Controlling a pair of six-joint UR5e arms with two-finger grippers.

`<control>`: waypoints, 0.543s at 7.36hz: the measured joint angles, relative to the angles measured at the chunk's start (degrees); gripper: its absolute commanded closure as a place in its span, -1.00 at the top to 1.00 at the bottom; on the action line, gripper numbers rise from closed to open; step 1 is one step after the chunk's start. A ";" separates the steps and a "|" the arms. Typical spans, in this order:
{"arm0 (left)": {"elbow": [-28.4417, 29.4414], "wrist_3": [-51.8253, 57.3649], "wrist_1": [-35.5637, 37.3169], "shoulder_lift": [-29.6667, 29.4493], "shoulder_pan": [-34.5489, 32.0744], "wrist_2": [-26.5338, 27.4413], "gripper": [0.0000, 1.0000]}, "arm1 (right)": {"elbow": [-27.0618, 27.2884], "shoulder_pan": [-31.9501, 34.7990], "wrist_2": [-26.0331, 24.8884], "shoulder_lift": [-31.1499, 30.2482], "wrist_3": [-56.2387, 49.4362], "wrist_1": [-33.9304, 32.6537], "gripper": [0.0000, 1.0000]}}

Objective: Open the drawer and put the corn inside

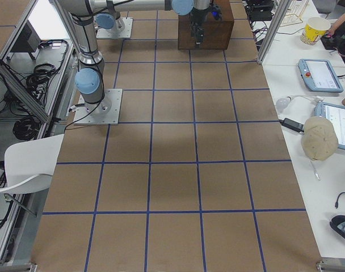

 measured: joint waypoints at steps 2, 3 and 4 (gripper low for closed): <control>-0.61 -0.10 -0.28 0.69 0.69 0.02 1.00 | 0.00 0.00 0.00 0.00 0.00 -0.01 1.00; -0.66 -0.37 -0.22 0.76 0.78 -0.16 1.00 | 0.00 0.00 0.00 0.00 0.00 0.01 1.00; -0.68 -0.64 -0.15 0.81 0.78 -0.36 1.00 | 0.00 0.00 0.00 0.00 0.00 0.01 1.00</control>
